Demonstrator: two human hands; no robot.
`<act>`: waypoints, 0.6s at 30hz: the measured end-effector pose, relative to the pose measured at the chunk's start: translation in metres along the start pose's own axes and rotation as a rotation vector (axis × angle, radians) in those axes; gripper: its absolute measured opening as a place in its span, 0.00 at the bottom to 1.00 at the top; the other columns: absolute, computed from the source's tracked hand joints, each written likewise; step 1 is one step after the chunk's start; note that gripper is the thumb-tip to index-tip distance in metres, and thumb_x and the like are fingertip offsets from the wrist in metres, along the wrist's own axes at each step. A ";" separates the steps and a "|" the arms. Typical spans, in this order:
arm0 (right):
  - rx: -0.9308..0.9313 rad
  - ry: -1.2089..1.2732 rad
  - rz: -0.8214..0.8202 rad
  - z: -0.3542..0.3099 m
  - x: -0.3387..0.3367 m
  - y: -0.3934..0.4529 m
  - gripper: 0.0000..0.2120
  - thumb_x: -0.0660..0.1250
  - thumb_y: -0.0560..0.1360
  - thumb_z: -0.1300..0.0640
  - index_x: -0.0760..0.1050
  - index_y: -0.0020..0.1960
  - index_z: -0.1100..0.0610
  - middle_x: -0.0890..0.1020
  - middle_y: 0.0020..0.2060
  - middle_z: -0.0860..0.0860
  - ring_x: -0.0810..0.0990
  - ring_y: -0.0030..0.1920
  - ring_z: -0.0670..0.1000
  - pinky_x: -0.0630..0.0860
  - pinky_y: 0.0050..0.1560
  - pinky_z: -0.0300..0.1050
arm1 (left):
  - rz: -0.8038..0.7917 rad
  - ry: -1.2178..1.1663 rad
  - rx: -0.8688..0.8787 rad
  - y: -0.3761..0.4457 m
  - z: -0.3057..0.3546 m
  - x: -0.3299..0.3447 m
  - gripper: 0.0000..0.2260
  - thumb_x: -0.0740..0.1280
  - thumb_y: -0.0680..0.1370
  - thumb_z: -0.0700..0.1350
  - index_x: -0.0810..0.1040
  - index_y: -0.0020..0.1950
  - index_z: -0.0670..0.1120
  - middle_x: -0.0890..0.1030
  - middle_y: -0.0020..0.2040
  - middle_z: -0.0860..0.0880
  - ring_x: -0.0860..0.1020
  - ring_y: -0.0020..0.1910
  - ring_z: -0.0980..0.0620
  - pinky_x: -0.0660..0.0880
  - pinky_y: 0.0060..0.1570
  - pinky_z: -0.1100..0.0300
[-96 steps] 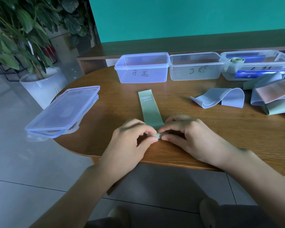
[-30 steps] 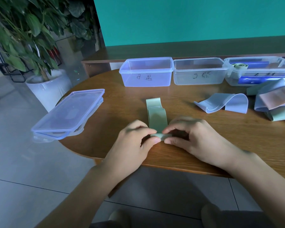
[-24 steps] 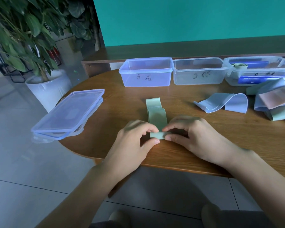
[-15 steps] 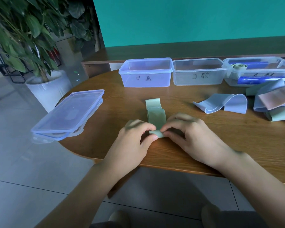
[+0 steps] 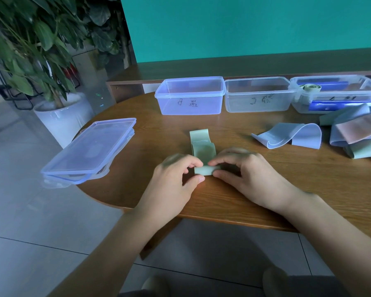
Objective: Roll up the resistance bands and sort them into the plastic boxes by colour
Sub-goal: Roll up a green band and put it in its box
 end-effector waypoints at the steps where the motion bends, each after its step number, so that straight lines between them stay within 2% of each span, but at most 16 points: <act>1: 0.006 0.000 0.008 0.001 0.001 0.000 0.10 0.72 0.78 0.54 0.83 0.58 0.49 0.81 0.52 0.42 0.79 0.53 0.41 0.71 0.58 0.31 | -0.003 -0.001 -0.006 0.002 0.000 0.000 0.10 0.73 0.77 0.50 0.80 0.58 0.55 0.78 0.51 0.61 0.75 0.49 0.63 0.69 0.44 0.73; 5: -0.021 -0.047 0.051 0.001 0.002 -0.001 0.11 0.72 0.78 0.55 0.83 0.59 0.51 0.79 0.54 0.43 0.78 0.53 0.38 0.68 0.59 0.28 | -0.017 -0.009 -0.020 0.006 -0.003 0.001 0.10 0.72 0.78 0.49 0.81 0.59 0.54 0.79 0.52 0.59 0.76 0.48 0.62 0.69 0.44 0.75; 9: -0.057 -0.073 0.059 0.000 0.002 0.000 0.09 0.72 0.78 0.55 0.83 0.58 0.52 0.81 0.53 0.43 0.79 0.53 0.40 0.72 0.58 0.32 | -0.019 0.009 -0.016 0.008 -0.005 0.004 0.11 0.70 0.79 0.49 0.81 0.61 0.52 0.79 0.54 0.58 0.76 0.49 0.60 0.69 0.43 0.76; 14: -0.027 -0.077 0.021 0.006 0.005 0.006 0.12 0.72 0.78 0.53 0.82 0.60 0.51 0.80 0.55 0.43 0.79 0.56 0.44 0.73 0.61 0.39 | 0.071 0.026 0.041 0.012 -0.006 0.005 0.11 0.71 0.79 0.47 0.83 0.60 0.50 0.80 0.55 0.55 0.75 0.49 0.59 0.74 0.51 0.64; 18: -0.040 -0.108 -0.002 0.009 0.006 0.010 0.12 0.68 0.80 0.51 0.81 0.61 0.52 0.79 0.54 0.45 0.78 0.56 0.46 0.73 0.61 0.42 | 0.091 0.002 0.069 0.013 -0.005 0.004 0.10 0.74 0.77 0.46 0.84 0.57 0.51 0.80 0.53 0.57 0.74 0.49 0.59 0.73 0.50 0.66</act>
Point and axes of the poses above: each hand's wrist, its own y-axis towards the middle knuckle, its own x-axis out of the palm, z = x × y, the point moved 4 cm from there along y, towards the middle knuckle
